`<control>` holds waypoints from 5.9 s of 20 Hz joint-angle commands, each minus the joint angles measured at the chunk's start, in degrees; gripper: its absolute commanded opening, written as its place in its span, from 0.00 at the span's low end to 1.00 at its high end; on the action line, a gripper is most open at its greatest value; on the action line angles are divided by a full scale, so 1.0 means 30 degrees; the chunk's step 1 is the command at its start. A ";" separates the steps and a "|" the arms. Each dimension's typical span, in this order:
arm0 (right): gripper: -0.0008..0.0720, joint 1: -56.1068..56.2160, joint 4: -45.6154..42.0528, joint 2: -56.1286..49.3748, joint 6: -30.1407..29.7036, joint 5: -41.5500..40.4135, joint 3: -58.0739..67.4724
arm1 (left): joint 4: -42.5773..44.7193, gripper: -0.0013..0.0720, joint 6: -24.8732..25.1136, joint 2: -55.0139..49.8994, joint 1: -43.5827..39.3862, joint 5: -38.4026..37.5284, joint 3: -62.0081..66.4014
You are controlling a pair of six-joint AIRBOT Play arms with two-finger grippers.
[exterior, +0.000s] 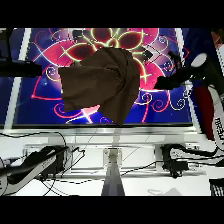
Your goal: Fold the clothes and pants, and hang the long-sleeved shirts on hangers.
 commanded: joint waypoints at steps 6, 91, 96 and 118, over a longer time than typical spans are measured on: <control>0.79 0.2324 0.5435 -0.1945 -0.0758 -0.5756 -0.4860 | -0.0270 0.95 -0.0386 -0.0583 0.0000 -0.0146 -0.0007; 0.03 0.3716 -0.4452 0.4983 -0.0889 -0.4685 0.2302 | -1.7034 0.56 1.2174 -0.3592 0.0612 -0.2149 -1.1096; 0.03 0.3716 -0.4459 0.4983 -0.0889 -0.4685 0.2302 | -1.5504 0.56 1.2152 -0.3606 0.0933 -0.2579 -1.0593; 0.03 0.3716 -0.4437 0.4983 -0.0889 -0.4685 0.2302 | -1.5329 0.83 1.1519 -0.3614 -0.4998 0.1829 -1.5008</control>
